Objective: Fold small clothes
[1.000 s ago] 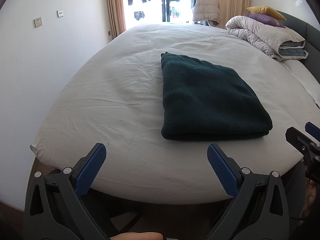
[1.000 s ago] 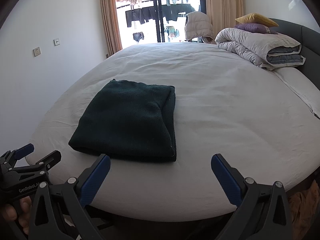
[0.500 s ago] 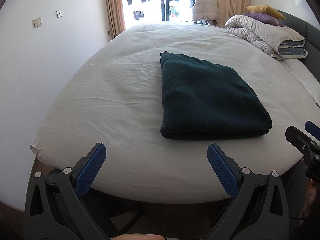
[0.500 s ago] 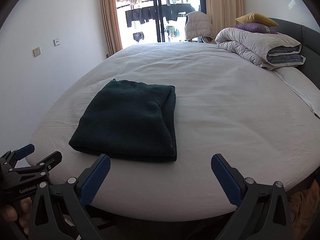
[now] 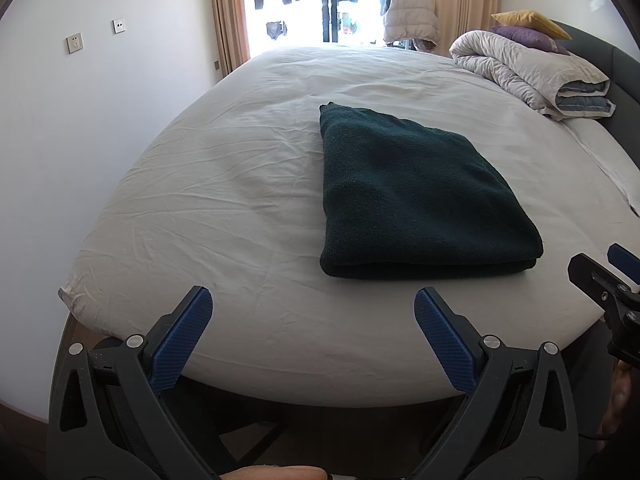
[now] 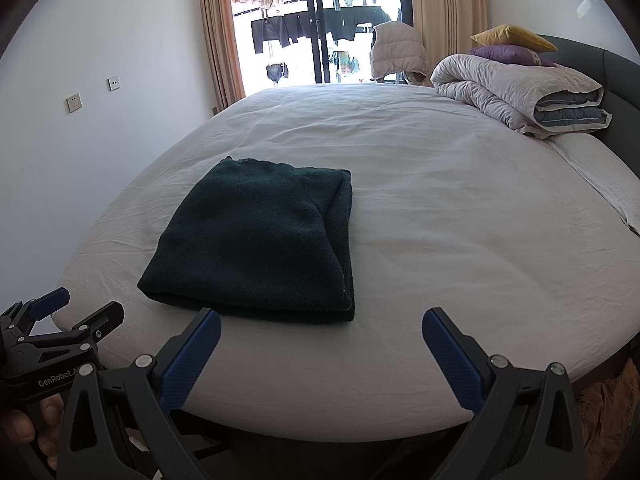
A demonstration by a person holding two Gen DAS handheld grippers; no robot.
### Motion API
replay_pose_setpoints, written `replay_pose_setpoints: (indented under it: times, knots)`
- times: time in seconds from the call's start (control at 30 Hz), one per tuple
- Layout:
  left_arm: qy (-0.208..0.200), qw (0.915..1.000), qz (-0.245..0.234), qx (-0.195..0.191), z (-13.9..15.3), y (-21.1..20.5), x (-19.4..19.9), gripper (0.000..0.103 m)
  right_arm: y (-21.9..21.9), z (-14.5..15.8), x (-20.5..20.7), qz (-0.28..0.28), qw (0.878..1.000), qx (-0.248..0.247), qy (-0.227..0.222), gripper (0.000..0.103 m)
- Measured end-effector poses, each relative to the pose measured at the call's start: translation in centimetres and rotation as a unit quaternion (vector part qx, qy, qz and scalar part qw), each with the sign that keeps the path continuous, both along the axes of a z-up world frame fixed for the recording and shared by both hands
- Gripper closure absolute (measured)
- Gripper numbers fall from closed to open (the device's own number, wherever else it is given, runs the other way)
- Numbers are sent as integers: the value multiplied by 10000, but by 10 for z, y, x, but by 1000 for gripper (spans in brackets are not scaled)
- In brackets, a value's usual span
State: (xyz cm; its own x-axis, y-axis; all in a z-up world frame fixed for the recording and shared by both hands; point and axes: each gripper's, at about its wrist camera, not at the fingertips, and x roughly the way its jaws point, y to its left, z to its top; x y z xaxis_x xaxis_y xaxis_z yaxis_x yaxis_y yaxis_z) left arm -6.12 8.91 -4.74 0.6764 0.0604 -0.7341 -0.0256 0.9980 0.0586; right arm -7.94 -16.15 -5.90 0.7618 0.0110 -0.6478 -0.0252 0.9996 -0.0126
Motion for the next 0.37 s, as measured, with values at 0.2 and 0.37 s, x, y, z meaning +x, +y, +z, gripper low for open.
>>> replay_pose_setpoints:
  times: [0.2,0.37]
  knots:
    - [7,10000,19,1,-2,0,0,0,0,-2,0,4,10000,32,22,0]
    - [-69,9999,10,80,-1,-2,-3,0,-2,-6,0,-11,10000,72,45,0]
